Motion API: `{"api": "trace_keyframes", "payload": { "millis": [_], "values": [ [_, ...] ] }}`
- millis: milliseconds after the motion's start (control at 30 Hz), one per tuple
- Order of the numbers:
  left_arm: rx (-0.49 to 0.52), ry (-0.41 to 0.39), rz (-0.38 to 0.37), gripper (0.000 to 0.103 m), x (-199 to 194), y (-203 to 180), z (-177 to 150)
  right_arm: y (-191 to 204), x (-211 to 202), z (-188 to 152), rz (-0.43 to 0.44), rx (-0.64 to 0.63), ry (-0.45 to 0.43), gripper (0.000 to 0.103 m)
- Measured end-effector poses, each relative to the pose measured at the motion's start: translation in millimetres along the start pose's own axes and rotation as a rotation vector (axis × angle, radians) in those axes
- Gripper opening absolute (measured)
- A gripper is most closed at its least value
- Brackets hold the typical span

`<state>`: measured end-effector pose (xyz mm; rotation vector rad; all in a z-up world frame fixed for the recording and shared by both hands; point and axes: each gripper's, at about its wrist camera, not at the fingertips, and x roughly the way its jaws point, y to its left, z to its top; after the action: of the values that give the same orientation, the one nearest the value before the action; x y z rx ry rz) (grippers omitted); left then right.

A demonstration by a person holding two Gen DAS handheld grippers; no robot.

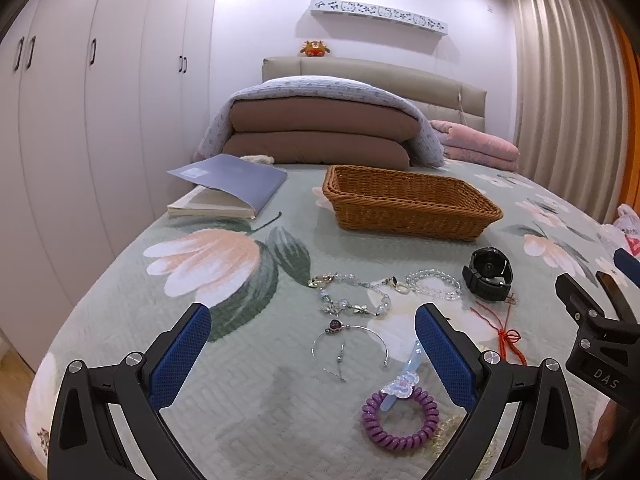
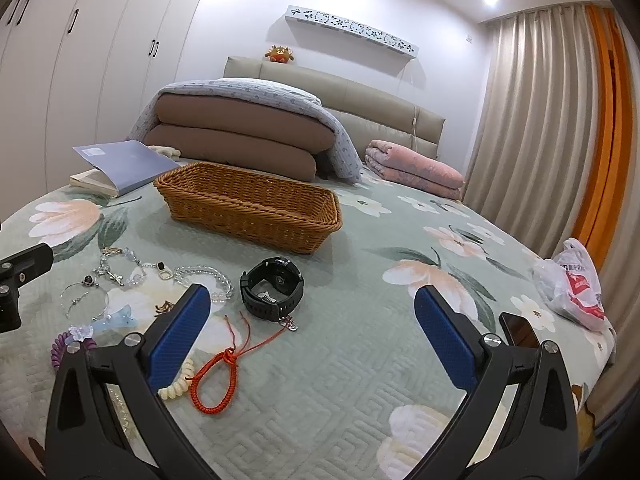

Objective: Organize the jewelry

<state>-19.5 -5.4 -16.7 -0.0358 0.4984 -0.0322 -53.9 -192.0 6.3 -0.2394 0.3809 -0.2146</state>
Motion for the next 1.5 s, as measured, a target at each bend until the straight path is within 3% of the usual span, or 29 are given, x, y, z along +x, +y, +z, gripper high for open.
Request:
{"api": "trace_keyframes", "payload": {
  "millis": [867,967,1167,1267,1333,1433,1500],
  "values": [
    [0.003,0.026,-0.040,0.102,5,1,-1,-2,12,-3,0.010,0.025,0.048,0.103],
    [0.014,0.020,-0.044,0.102,3,3,1,-5,16,-4,0.040,0.047,0.073,0.103],
    [0.000,0.057,-0.138,0.101,5,28,9,-31,39,-8,0.097,0.153,0.158,0.103],
    [-0.012,0.121,-0.217,0.098,15,37,9,-43,52,-13,0.158,0.188,0.223,0.087],
    [-0.016,0.154,-0.246,0.097,22,39,7,-46,57,-18,0.210,0.209,0.270,0.068],
    [-0.037,0.204,-0.284,0.087,33,40,2,-44,56,-29,0.299,0.240,0.313,0.064],
    [-0.042,0.255,-0.303,0.072,42,39,-1,-35,53,-38,0.322,0.227,0.337,0.059]
  ]
}}
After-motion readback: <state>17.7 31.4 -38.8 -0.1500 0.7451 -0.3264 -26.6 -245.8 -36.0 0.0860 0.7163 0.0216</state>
